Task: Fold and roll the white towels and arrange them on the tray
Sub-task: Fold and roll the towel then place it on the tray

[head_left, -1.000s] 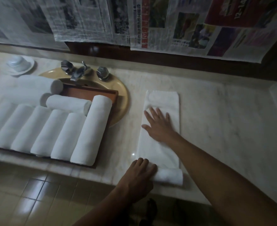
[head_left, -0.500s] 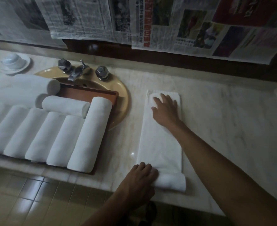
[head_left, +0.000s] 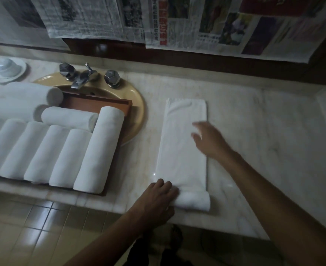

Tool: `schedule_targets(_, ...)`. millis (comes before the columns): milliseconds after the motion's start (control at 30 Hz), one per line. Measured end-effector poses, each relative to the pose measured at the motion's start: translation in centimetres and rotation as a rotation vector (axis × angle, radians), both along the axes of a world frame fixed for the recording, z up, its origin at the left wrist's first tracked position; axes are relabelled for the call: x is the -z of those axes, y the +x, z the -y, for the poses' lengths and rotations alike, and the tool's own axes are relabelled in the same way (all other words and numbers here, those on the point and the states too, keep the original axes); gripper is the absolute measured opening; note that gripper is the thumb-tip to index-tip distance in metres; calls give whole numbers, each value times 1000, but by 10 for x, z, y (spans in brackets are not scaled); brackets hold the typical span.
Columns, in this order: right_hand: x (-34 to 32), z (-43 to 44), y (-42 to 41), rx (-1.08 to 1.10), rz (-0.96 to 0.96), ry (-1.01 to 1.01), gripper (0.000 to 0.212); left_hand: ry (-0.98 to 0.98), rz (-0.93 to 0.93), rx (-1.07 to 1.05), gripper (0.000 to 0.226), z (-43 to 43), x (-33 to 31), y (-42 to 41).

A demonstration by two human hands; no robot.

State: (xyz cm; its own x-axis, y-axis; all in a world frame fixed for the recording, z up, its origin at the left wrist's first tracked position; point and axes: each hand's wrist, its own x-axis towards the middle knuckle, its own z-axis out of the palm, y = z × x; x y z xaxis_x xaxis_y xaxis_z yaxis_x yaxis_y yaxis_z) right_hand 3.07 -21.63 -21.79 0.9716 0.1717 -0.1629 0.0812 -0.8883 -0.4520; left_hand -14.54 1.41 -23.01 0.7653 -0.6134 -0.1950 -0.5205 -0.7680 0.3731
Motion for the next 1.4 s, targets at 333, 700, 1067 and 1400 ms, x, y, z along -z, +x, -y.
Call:
schedule_targets(333, 28, 15, -228, -323, 172, -80, 73, 31, -6, 18, 52, -2, 1, 0)
schedule_targets(700, 18, 32, -235, -141, -102, 176, 45, -305, -191, -193, 40, -44, 0, -28)
schedule_targets(1067, 13, 27, -214, 71, -102, 205, 27, -430, -450, -562, 23, -44, -8, -9)
schedule_targets(1400, 30, -38, -259, -18, 250, -216, 71, -318, -83, -618, 16, -18, -17, -13)
